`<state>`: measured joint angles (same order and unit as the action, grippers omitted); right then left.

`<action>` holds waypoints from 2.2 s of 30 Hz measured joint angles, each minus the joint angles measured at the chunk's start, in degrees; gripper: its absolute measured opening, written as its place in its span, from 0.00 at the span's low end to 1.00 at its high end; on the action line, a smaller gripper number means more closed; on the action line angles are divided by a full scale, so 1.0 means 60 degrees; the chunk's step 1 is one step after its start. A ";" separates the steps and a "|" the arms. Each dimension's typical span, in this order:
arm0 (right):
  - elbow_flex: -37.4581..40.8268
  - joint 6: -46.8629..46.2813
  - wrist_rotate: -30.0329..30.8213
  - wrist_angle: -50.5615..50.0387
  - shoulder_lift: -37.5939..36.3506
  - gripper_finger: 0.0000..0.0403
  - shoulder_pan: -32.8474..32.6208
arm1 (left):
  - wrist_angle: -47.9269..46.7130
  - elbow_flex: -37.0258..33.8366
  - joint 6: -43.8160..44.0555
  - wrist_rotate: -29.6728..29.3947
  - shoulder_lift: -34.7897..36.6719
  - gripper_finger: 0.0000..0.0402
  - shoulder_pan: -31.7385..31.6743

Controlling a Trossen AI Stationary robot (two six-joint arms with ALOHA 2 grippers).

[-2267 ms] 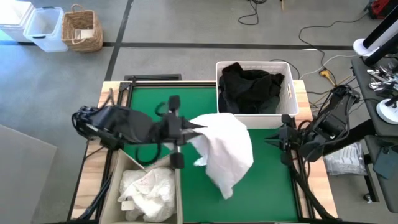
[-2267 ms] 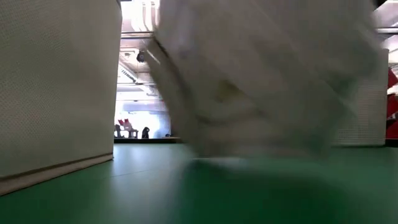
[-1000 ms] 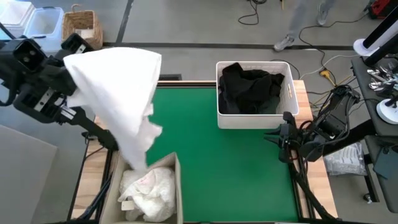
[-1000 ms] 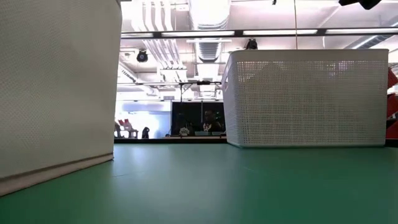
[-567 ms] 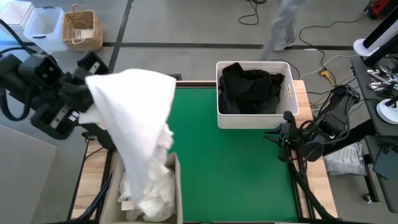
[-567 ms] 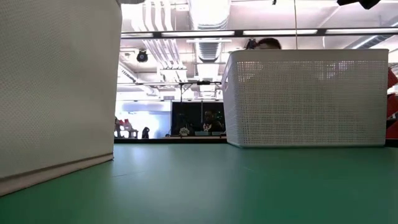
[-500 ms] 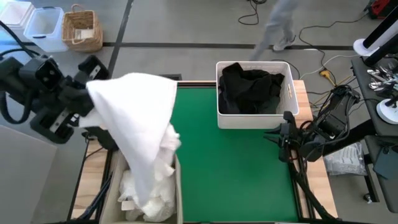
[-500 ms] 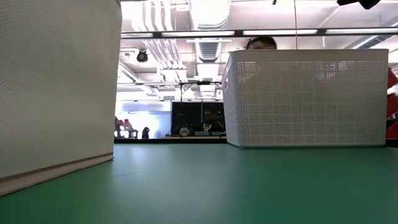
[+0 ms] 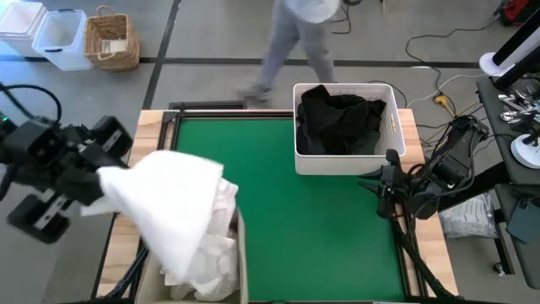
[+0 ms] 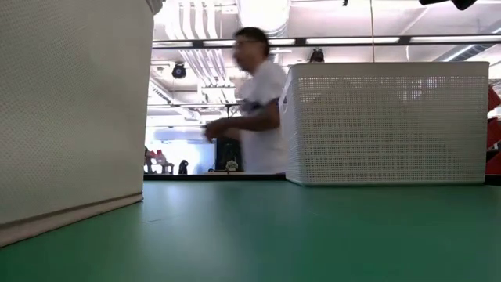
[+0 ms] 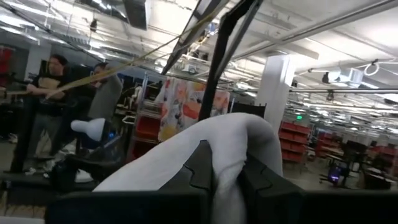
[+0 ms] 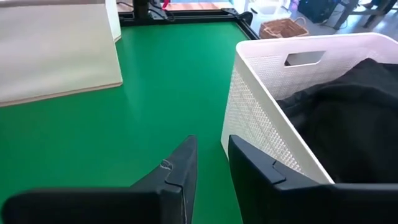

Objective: Sort clothes
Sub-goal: Put the white polo shirt into the bottom left white bin

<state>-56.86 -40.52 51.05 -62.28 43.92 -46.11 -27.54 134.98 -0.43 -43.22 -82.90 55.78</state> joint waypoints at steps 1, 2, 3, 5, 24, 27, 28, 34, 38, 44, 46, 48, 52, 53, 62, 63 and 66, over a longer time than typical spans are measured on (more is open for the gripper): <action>0.0000 -0.0024 0.0001 0.0022 0.0000 0.21 0.0000 | 0.0070 0.0000 -0.0019 -0.0210 -0.0022 0.02 0.0249; 0.0000 -0.0084 0.0022 0.0022 0.0000 0.21 0.0000 | 0.0105 0.0000 -0.0026 -0.0454 -0.0039 0.02 0.0545; 0.0000 -0.0163 0.0092 0.0018 0.0000 0.21 0.0000 | 0.0137 0.0000 -0.0055 -0.0715 -0.0047 0.02 0.0875; 0.0000 -0.0284 0.0254 0.0018 0.0000 0.21 0.0000 | 0.0127 -0.0002 -0.0129 -0.1250 -0.0035 0.02 0.1570; 0.0000 -0.0406 0.0280 0.0011 -0.0007 0.22 0.0000 | 0.1581 -0.0018 -0.1785 -0.7401 -0.0927 0.02 0.5749; -0.0001 -0.0417 0.0277 0.0011 -0.0007 0.23 0.0000 | 0.1789 -0.0018 -0.1763 -0.7445 -0.1169 0.02 0.6066; 0.0000 -0.0423 0.0277 0.0011 -0.0007 0.23 0.0000 | 0.1898 -0.0018 -0.1818 -0.7453 -0.1247 0.02 0.6131; 0.0000 -0.0425 0.0280 0.0021 -0.0007 0.23 0.0000 | 0.1904 -0.0018 -0.1985 -0.7811 -0.1657 0.02 0.6117; -0.0001 -0.0425 0.0296 0.0029 -0.0006 0.23 0.0000 | 0.1871 -0.0018 -0.2120 -0.7806 -0.1918 0.02 0.5597; 0.0000 -0.0409 0.0368 0.0027 -0.0004 0.23 0.0000 | 0.1240 -0.0018 -0.2112 -0.7804 -0.2112 0.02 0.4499; -0.0001 -0.0396 0.0435 0.0022 -0.0004 0.23 0.0003 | 0.1041 -0.0018 -0.2072 -0.7803 -0.2159 0.02 0.4150; -0.0002 -0.0392 0.0499 0.0014 -0.0004 0.23 0.0002 | 0.0859 -0.0018 -0.2086 -0.7726 -0.2198 0.02 0.3825; -0.0002 -0.0392 0.0503 0.0001 -0.0004 0.24 0.0000 | -0.0456 -0.0020 -0.1549 -0.7703 -0.2288 0.02 0.3532; -0.0002 -0.0390 0.0499 0.0001 -0.0004 0.24 0.0000 | -0.0928 -0.0029 -0.1213 -0.7669 -0.2325 0.02 0.3480; -0.0004 -0.0397 0.0503 0.0000 -0.0004 0.23 0.0000 | -0.5694 -0.0072 0.2574 -0.6501 -0.2466 0.02 0.3252; 0.0000 -0.0403 0.0500 0.0003 -0.0004 0.24 0.0000 | -0.6247 -0.0073 0.3035 -0.6467 -0.2466 0.02 0.3197; 0.0000 -0.0399 0.0502 0.0003 -0.0004 0.24 0.0000 | -0.7862 -0.0073 0.4539 -0.6157 -0.2466 0.02 0.3081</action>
<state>-56.86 -42.92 54.06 -62.26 43.90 -46.11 -74.72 134.54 26.80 -80.17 -97.69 74.26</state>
